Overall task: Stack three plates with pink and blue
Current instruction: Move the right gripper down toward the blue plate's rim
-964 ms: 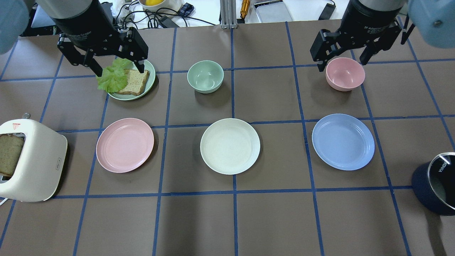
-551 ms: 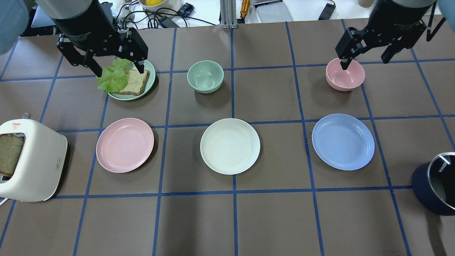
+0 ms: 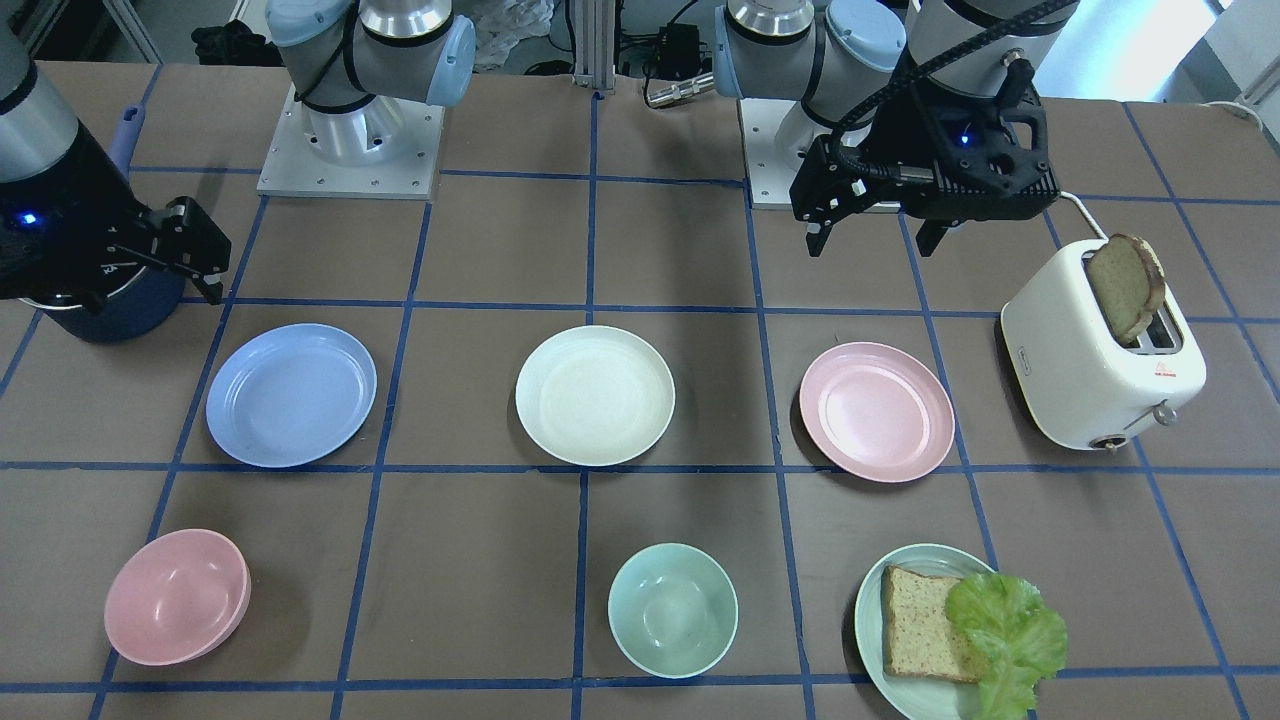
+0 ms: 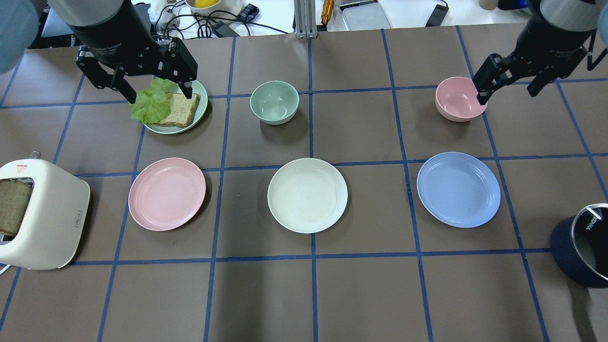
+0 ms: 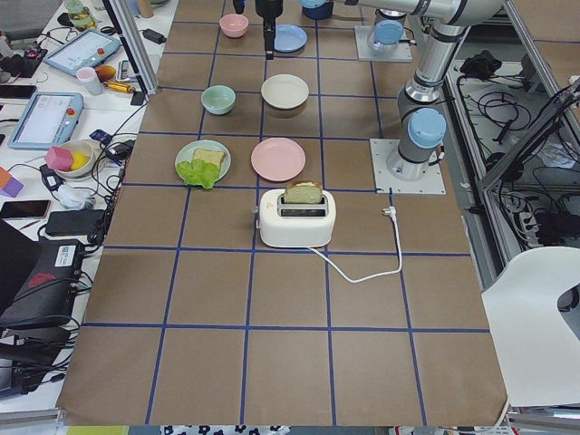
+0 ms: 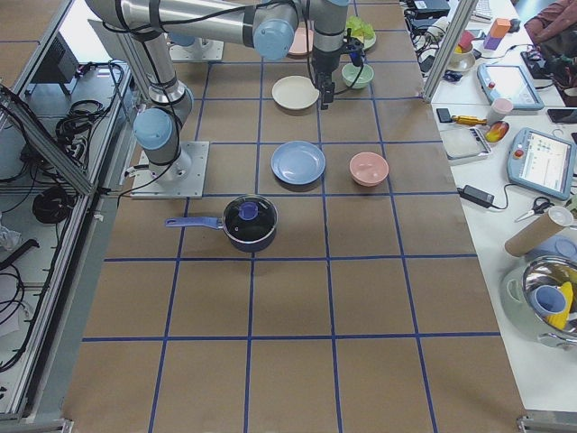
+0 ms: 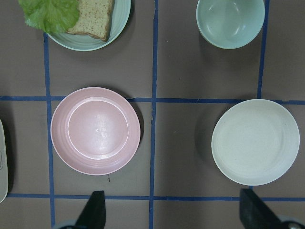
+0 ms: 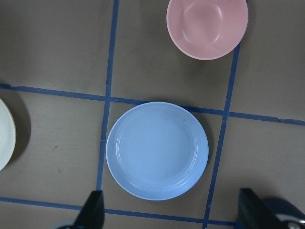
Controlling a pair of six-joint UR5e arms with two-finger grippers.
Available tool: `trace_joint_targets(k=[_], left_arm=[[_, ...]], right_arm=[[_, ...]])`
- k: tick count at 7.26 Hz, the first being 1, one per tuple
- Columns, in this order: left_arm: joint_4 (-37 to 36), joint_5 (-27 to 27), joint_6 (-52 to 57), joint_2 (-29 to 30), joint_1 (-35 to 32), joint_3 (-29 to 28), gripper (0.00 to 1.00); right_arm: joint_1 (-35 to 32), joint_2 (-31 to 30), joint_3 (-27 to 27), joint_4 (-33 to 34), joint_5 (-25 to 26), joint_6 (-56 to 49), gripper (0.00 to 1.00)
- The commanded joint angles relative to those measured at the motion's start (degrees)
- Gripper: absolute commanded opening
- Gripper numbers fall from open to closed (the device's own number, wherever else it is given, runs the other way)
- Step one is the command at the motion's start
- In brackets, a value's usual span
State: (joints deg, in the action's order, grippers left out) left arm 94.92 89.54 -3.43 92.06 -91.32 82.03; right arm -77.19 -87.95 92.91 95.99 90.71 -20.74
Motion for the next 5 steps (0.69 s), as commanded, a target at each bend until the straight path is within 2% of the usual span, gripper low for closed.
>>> trace_joint_targets(k=[1, 3, 5], left_arm=[[0.00, 0.11, 0.00, -0.22, 0.00, 0.24, 1.00], [0.09, 0.20, 0.00, -0.13, 0.00, 0.24, 1.00], [0.00, 0.11, 0.26, 0.22, 0.18, -0.37, 1.00]], right_arm=[[2.64, 0.23, 8.47, 10.39, 0.00, -2.46, 1.00], [3.44, 0.32, 14.64, 19.81, 0.08, -4.73, 1.00], [5.54, 2.15, 15.90, 20.46, -0.18, -5.18, 1.00]])
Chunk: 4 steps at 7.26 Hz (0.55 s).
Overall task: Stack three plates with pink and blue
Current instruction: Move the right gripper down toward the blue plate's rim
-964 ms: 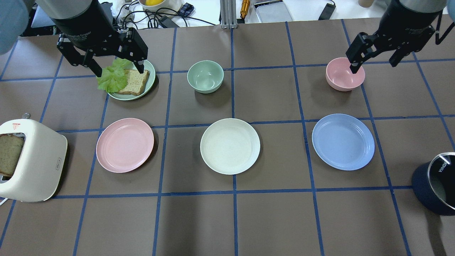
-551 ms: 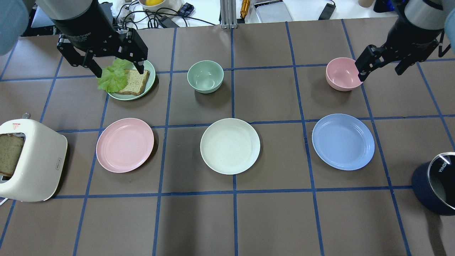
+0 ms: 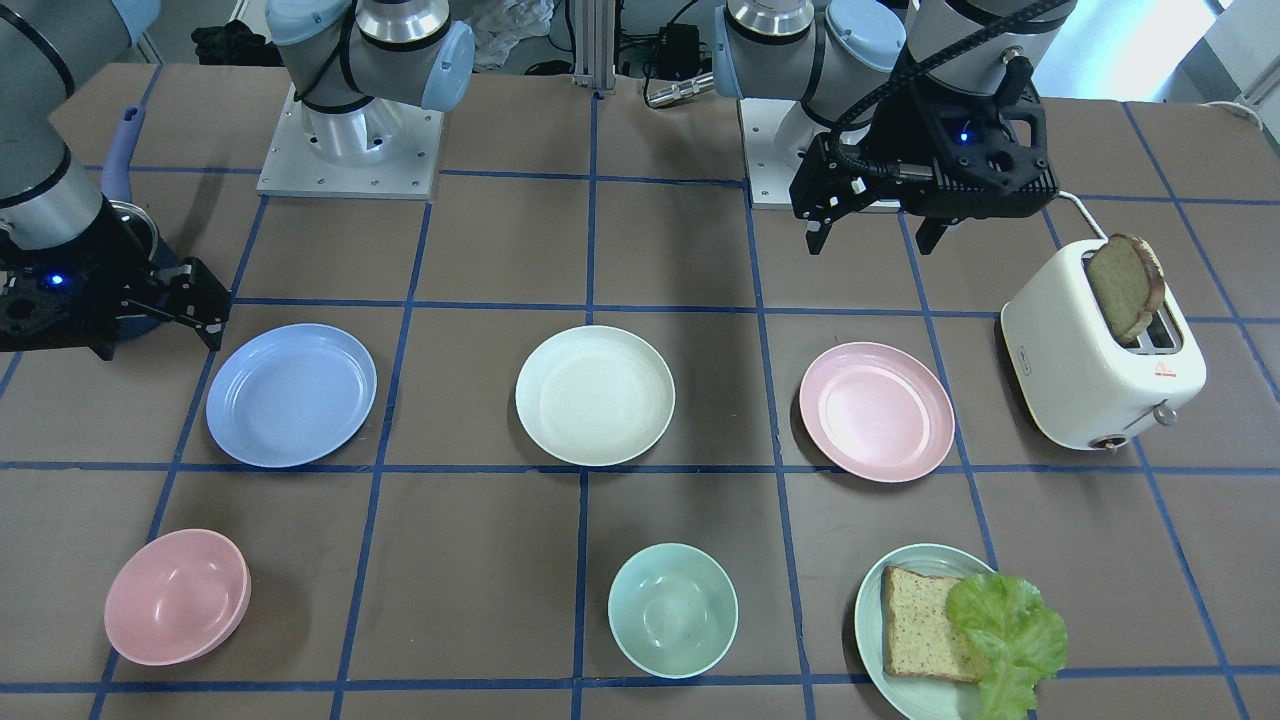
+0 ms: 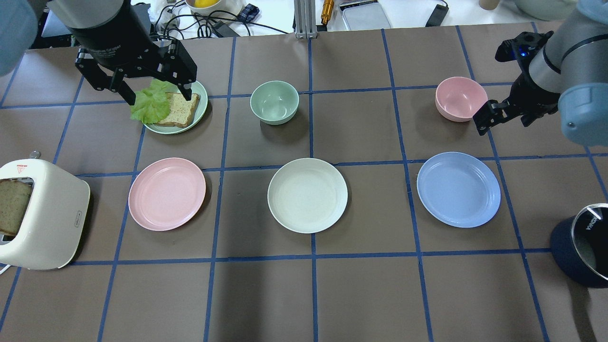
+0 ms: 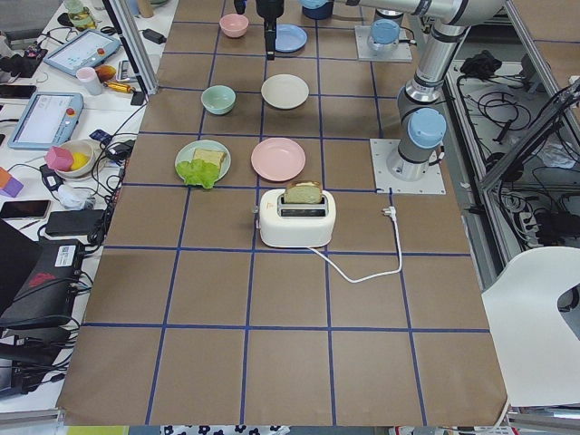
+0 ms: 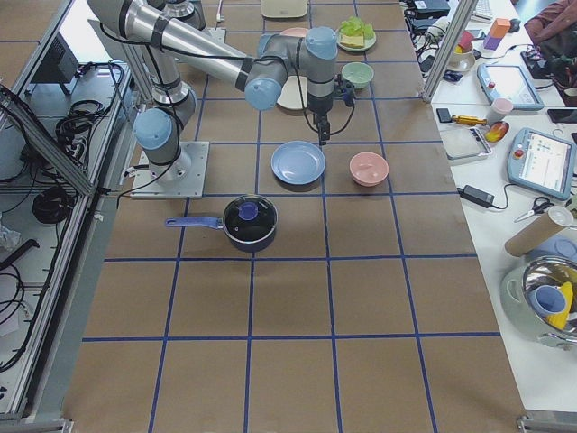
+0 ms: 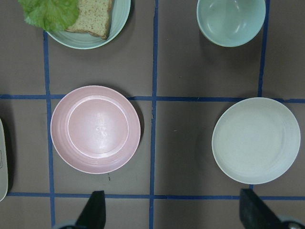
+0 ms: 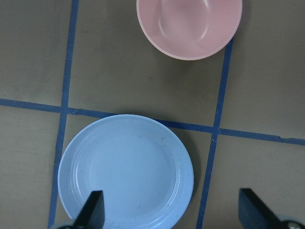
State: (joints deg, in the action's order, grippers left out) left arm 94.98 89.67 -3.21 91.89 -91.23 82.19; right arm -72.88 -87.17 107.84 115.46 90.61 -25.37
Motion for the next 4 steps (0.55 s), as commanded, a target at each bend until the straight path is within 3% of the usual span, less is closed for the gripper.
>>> trace_joint_targets(k=[1, 4], left_arm=[[-0.06, -0.19, 0.05, 0.31, 0.26, -0.54, 1.00], [-0.06, -0.20, -0.04, 0.40, 0.09, -0.54, 1.00]], right_arm=[[2.12, 3.56, 0.97, 2.22, -0.08, -2.12, 1.00], [2.66, 5.07, 0.97, 4.25, 0.01, -3.19, 1.00]])
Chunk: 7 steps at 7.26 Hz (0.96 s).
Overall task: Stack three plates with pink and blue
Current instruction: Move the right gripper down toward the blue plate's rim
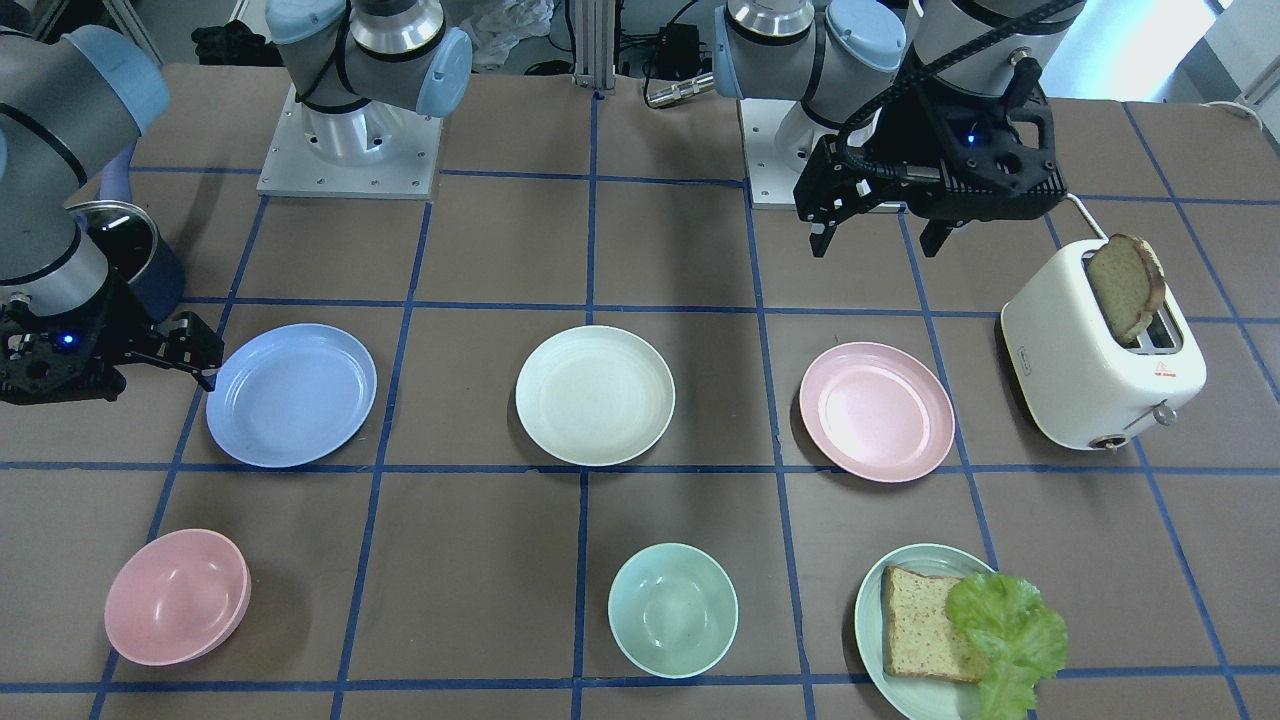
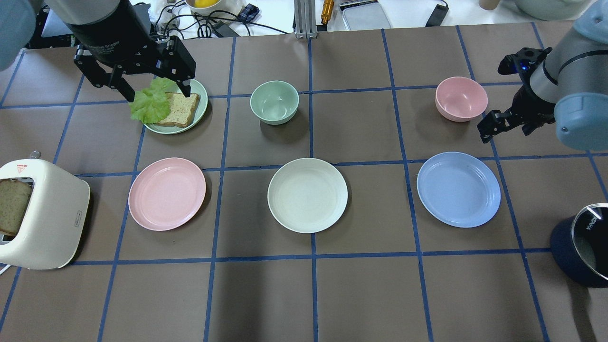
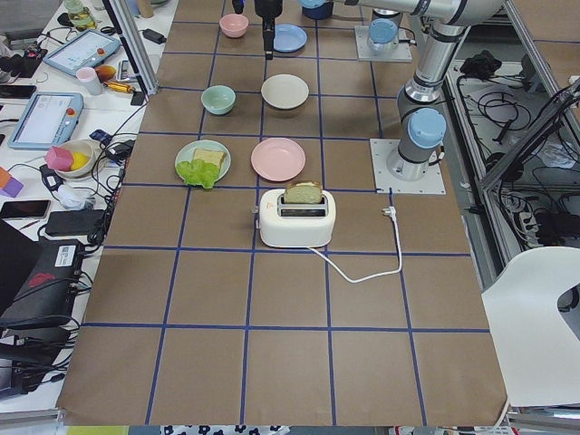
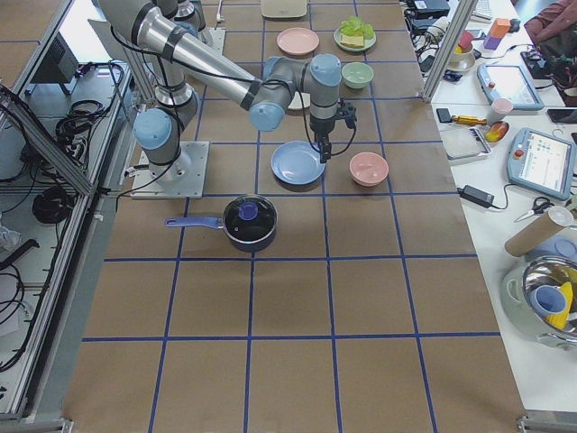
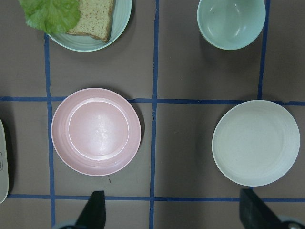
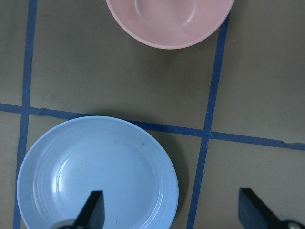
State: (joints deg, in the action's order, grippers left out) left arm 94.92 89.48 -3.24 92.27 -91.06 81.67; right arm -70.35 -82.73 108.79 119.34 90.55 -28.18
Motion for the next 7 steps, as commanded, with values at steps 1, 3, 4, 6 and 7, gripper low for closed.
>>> trace_joint_targets(k=[1, 3, 4, 6, 7], left_arm=[[0.00, -0.01, -0.01, -0.16, 0.00, 0.15, 1.00], [0.00, -0.01, -0.01, -0.16, 0.00, 0.15, 1.00], [0.00, -0.09, -0.10, -0.08, 0.00, -0.02, 1.00], [0.00, -0.01, -0.10, 0.10, -0.08, 0.06, 1.00], [0.09, -0.09, -0.01, -0.59, -0.08, 0.68, 1.00]], right_arm=[[0.47, 1.16, 0.02, 1.06, 0.07, -1.17, 1.00], [0.65, 1.96, 0.02, 1.85, -0.11, -1.53, 1.00], [0.65, 2.48, -0.07, 2.47, -0.11, -1.53, 1.00], [0.65, 2.57, -0.07, 3.96, -0.20, -1.35, 1.00], [0.65, 2.57, -0.07, 3.88, 0.06, -1.44, 1.00]])
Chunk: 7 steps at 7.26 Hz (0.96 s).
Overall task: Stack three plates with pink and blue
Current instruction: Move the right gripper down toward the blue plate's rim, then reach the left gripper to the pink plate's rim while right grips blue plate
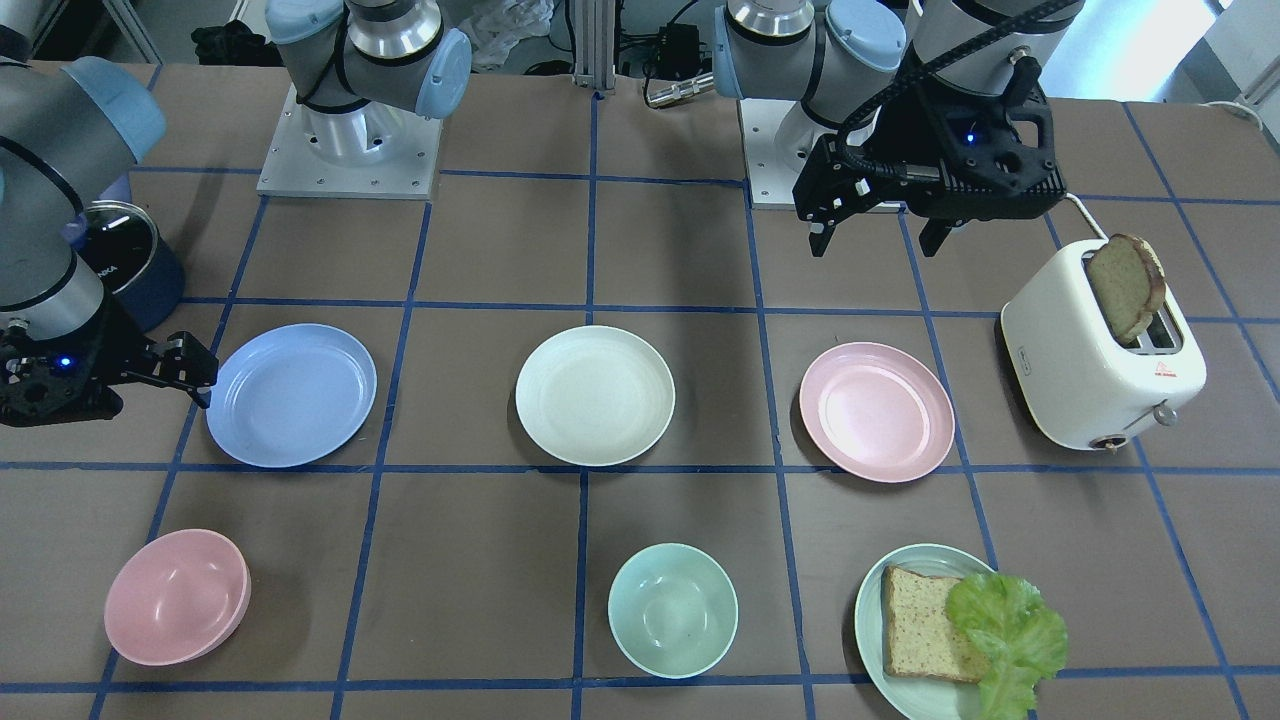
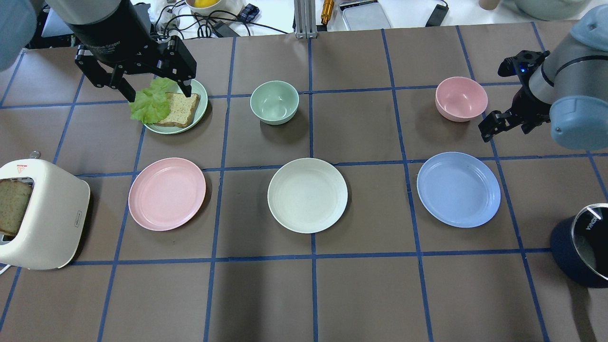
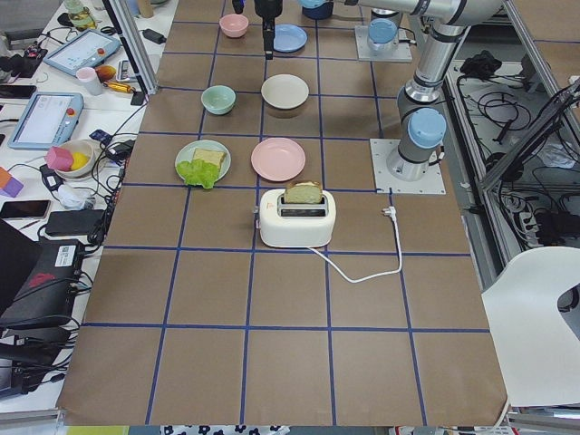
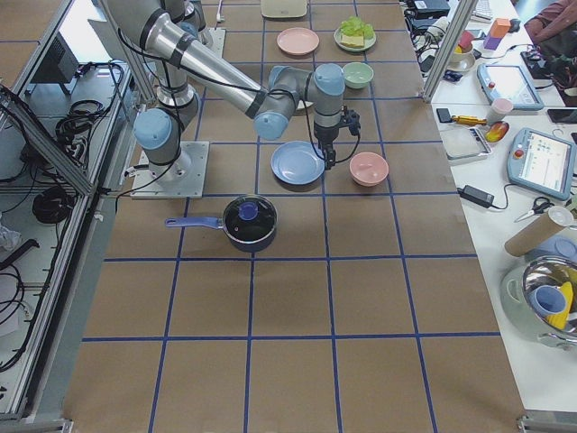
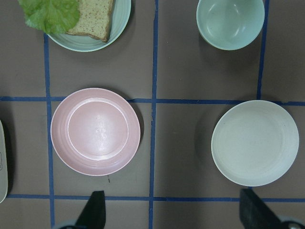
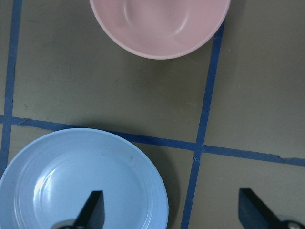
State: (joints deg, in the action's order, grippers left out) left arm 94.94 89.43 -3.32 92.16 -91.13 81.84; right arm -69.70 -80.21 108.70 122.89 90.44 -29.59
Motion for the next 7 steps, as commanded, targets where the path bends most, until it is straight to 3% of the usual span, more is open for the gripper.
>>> trace_joint_targets(k=[1, 3, 5, 7], left_arm=[[0.07, 0.13, 1.02, 0.73, 0.08, 1.30, 1.00], [-3.77, 0.75, 5.74, 3.28, 0.16, 7.16, 1.00], [-18.23, 1.36, 7.71, 6.52, 0.77, 17.77, 1.00], [-26.00, 6.37, 13.38, 7.15, 4.63, 26.58, 1.00]], right_arm=[[0.00, 0.06, 0.19, 0.24, 0.35, -0.29, 1.00], [1.05, 0.06, 3.86, 2.50, 0.00, -0.20, 1.00], [1.23, 0.06, 6.77, 4.90, -0.09, -0.20, 1.00], [2.45, 0.23, 7.84, 5.60, -0.01, -3.96, 1.00]])
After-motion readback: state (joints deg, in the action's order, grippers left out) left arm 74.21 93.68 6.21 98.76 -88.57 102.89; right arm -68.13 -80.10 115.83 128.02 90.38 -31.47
